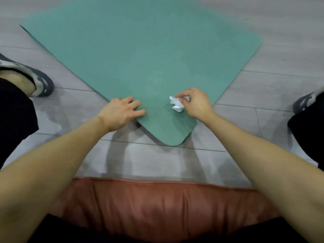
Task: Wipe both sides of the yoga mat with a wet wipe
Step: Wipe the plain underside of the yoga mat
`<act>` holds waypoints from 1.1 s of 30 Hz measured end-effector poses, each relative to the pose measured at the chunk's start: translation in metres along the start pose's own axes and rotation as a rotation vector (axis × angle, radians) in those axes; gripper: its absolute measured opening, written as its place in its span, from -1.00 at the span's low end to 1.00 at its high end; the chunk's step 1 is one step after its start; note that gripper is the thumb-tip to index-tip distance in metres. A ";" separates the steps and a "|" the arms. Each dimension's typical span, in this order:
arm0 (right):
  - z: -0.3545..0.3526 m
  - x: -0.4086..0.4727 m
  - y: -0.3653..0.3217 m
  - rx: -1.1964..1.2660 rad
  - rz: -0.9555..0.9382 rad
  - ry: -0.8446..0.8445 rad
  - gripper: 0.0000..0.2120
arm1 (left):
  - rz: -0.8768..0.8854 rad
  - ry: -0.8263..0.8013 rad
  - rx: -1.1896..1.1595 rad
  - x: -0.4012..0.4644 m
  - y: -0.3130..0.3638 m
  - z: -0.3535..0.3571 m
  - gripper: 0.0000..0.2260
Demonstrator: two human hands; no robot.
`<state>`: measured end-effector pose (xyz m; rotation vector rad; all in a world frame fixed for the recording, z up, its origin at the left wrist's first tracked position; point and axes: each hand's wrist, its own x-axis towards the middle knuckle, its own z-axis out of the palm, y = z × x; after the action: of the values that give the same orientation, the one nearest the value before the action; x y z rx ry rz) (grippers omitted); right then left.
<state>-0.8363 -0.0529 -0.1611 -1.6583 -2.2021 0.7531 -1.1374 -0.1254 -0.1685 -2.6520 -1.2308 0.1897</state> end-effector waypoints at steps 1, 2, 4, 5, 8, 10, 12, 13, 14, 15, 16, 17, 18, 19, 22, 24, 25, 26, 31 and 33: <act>0.007 0.000 -0.015 0.001 -0.036 -0.024 -0.76 | -0.096 -0.045 -0.021 -0.014 -0.012 0.000 -0.74; 0.016 -0.002 -0.031 0.005 -0.076 -0.044 -0.77 | -0.190 -0.111 -0.072 -0.028 -0.023 -0.001 -0.71; 0.036 -0.006 -0.061 0.044 -0.126 -0.049 -0.79 | -0.358 -0.258 -0.235 -0.051 -0.039 -0.002 -0.64; 0.047 -0.008 -0.073 0.070 -0.143 -0.049 -0.79 | -0.452 -0.321 -0.317 -0.060 -0.046 -0.005 -0.61; 0.083 -0.007 -0.085 0.055 -0.241 -0.101 -0.75 | -0.691 -0.383 -0.437 -0.069 -0.069 -0.005 -0.47; 0.100 -0.002 -0.082 -0.039 -0.309 -0.191 -0.70 | -0.757 -0.404 -0.452 -0.065 -0.083 0.000 -0.21; 0.108 -0.006 -0.079 -0.089 -0.361 -0.234 -0.70 | -0.767 -0.442 -0.430 -0.056 -0.093 0.008 -0.01; 0.109 -0.014 -0.079 -0.097 -0.390 -0.263 -0.71 | -0.750 -0.477 -0.407 -0.049 -0.095 0.013 0.04; 0.106 -0.025 -0.079 -0.105 -0.445 -0.301 -0.71 | -0.727 -0.514 -0.400 -0.043 -0.097 0.016 0.08; 0.102 -0.037 -0.079 -0.117 -0.525 -0.351 -0.71 | -0.710 -0.541 -0.419 -0.038 -0.097 0.019 0.10; 0.097 -0.049 -0.079 -0.122 -0.624 -0.405 -0.71 | -0.704 -0.557 -0.441 -0.033 -0.098 0.021 0.11; 0.092 -0.055 -0.078 -0.117 -0.704 -0.455 -0.71 | -0.699 -0.557 -0.444 -0.031 -0.099 0.022 0.11; 0.090 -0.051 -0.078 -0.126 -0.760 -0.481 -0.70 | -0.694 -0.552 -0.431 -0.029 -0.101 0.022 0.11; 0.091 -0.039 -0.081 -0.139 -0.799 -0.476 -0.66 | -0.690 -0.549 -0.414 -0.028 -0.101 0.021 0.11; 0.122 0.026 -0.106 -0.147 -0.853 -0.320 -0.68 | -0.691 -0.557 -0.358 -0.023 -0.102 0.012 0.08; 0.139 0.058 -0.130 -0.124 -0.784 -0.229 -0.74 | -0.672 -0.570 -0.348 -0.020 -0.106 0.004 0.02; 0.144 0.059 -0.135 -0.119 -0.767 -0.221 -0.75 | -0.661 -0.577 -0.342 -0.020 -0.109 -0.001 0.00; 0.145 0.050 -0.134 -0.105 -0.777 -0.252 -0.75 | -0.649 -0.585 -0.338 -0.020 -0.113 -0.005 -0.02; 0.101 -0.050 -0.073 -0.061 -1.035 -0.557 -0.80 | -0.578 -0.544 -0.246 -0.026 -0.112 0.002 -0.01; 0.103 -0.041 -0.075 -0.109 -1.135 -0.593 -0.73 | -0.589 -0.535 -0.253 -0.026 -0.112 0.006 0.00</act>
<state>-0.9370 -0.1314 -0.2001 0.0274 -3.0164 0.7923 -1.2383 -0.0744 -0.1462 -2.3562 -2.2725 0.7111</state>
